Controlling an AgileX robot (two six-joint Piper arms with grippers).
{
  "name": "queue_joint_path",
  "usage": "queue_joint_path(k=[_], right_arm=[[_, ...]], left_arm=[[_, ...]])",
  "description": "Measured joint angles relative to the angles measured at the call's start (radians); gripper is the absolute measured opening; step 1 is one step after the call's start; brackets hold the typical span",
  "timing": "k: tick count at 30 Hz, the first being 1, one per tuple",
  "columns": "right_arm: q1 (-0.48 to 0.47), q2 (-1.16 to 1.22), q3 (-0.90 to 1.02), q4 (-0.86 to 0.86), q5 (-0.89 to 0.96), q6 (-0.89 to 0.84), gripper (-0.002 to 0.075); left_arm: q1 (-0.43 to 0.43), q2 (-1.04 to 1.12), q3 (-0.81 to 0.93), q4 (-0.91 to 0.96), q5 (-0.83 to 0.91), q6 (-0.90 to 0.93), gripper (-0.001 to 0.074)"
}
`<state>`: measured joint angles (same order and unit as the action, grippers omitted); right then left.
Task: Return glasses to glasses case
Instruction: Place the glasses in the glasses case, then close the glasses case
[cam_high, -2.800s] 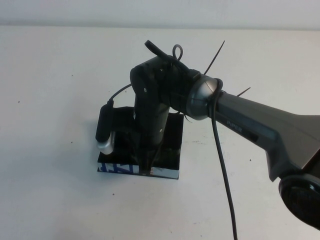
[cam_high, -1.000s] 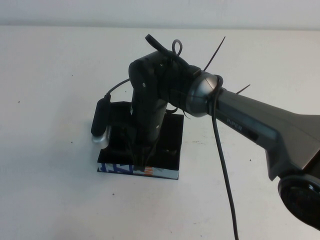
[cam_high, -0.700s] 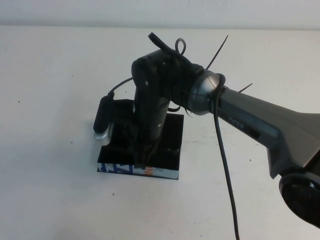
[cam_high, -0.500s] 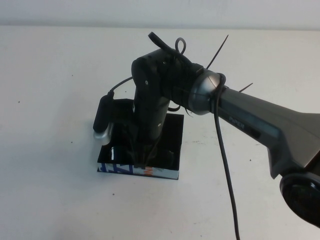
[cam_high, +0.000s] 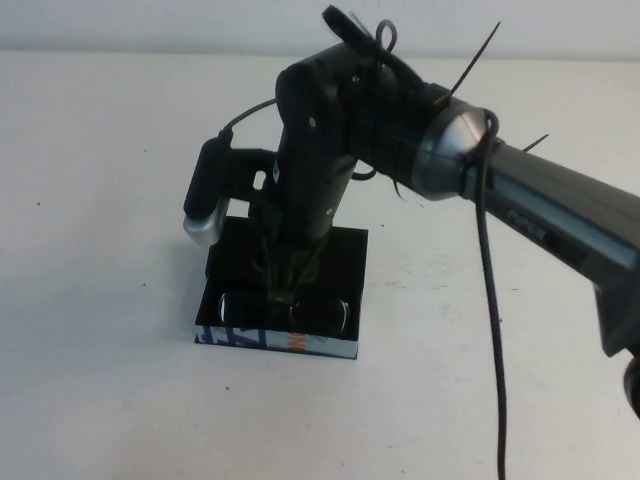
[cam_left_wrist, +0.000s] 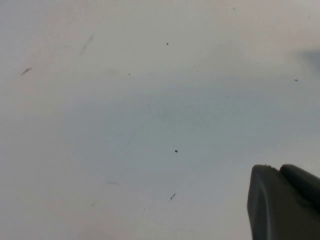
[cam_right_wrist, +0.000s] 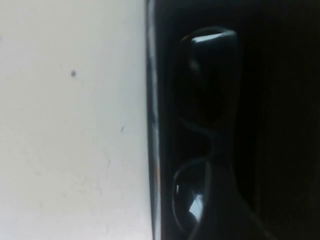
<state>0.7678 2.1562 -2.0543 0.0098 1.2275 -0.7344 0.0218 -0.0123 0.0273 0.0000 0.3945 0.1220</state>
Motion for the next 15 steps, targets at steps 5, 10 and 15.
queue_joint_path(k=[5, 10, 15], right_arm=[[0.0, -0.126, 0.015, -0.01, 0.004, 0.201, 0.0168], [-0.005, -0.218, 0.02, -0.01, 0.011, 0.338, 0.0012], [-0.009, -0.222, 0.025, -0.026, 0.02, 0.363, -0.0008]], left_arm=[[0.0, 0.0, 0.0, 0.0, 0.0, 0.0, -0.0004], [0.0, 0.0, 0.0, 0.0, 0.0, 0.0, -0.0004], [0.0, 0.0, 0.0, 0.0, 0.0, 0.0, -0.0004]])
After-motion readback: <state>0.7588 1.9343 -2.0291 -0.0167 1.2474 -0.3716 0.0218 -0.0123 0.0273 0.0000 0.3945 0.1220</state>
